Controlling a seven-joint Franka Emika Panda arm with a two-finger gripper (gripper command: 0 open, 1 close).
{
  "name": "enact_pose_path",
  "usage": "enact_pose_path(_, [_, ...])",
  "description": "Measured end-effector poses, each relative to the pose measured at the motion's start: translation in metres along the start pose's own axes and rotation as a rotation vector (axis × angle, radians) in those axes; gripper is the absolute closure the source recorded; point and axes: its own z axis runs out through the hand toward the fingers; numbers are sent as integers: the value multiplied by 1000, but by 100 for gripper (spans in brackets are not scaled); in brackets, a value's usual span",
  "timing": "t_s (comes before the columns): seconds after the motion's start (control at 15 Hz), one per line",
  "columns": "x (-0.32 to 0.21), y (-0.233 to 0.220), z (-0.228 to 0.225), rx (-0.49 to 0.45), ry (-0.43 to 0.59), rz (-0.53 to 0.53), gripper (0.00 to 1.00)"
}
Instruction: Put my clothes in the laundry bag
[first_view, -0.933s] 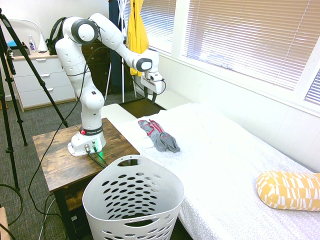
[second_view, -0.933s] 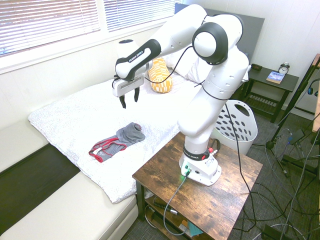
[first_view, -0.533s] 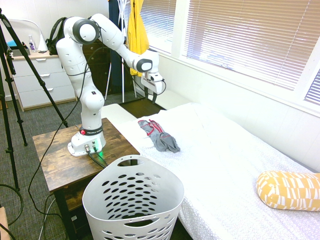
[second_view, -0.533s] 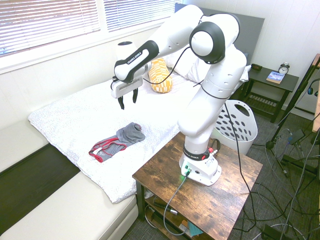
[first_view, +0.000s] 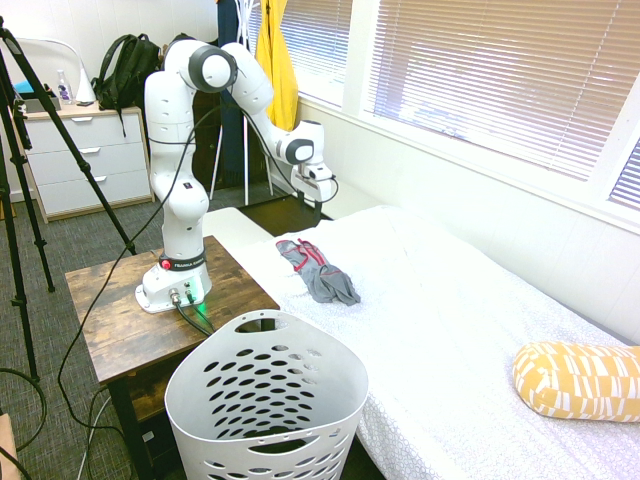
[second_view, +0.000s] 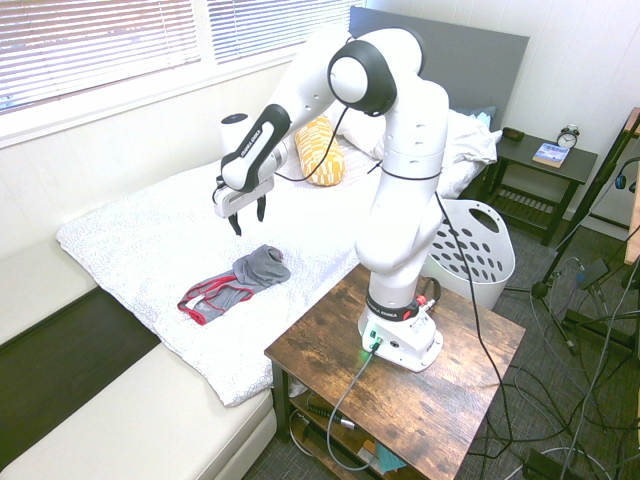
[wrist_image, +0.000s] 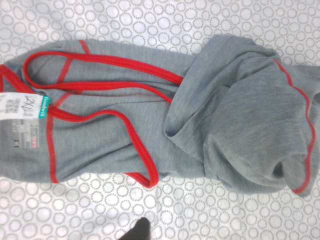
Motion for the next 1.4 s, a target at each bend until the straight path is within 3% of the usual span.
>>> enact_pose_path(0.6, [-13, -68, 145, -135, -53, -83, 0])
enact_pose_path(1.13, [-23, -102, 193, -239, -34, -154, 0])
enact_pose_path(1.4, [-24, -94, 211, -297, -25, -164, 0])
